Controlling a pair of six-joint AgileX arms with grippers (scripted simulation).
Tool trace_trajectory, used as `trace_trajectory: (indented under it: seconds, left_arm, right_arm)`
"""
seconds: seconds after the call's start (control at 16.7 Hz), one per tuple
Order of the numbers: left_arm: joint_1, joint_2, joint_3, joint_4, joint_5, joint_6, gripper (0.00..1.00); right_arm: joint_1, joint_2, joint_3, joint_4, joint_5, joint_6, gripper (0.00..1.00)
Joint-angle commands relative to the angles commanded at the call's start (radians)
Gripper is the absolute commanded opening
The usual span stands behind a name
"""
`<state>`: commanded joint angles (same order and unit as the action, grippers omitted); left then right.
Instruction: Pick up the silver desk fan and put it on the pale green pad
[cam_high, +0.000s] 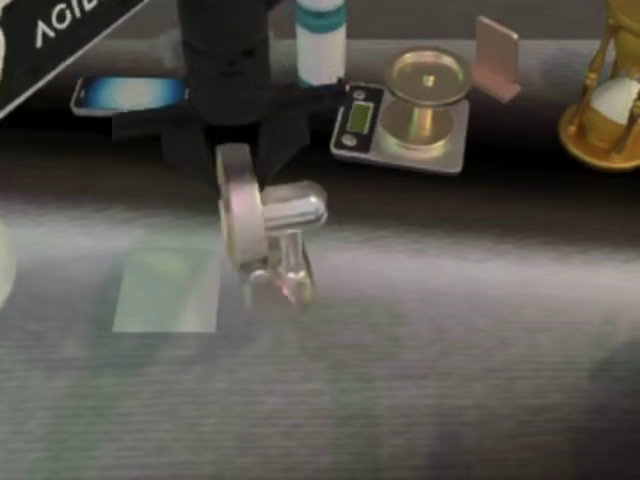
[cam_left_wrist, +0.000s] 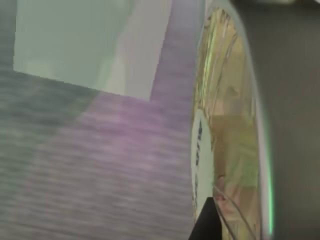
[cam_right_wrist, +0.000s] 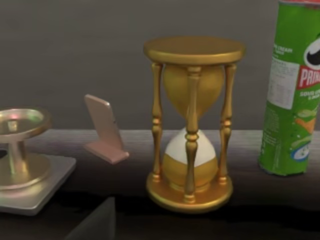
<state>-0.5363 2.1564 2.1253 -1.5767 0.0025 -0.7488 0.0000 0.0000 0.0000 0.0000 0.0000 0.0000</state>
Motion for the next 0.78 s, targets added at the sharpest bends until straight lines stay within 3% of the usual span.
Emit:
trace_trajectory:
  seconds: [0.48, 0.78]
  left_arm:
    - [0.134, -0.18, -0.248, 0.105, 0.004, -0.808, 0.0]
    - [0.197, -0.264, -0.387, 0.152, 0.005, -1.102, 0.0]
  right_arm:
    - [0.0, 0.0, 0.0, 0.0, 0.0, 0.0, 1.0]
    - [0.0, 0.0, 0.0, 0.0, 0.0, 0.0, 1.0]
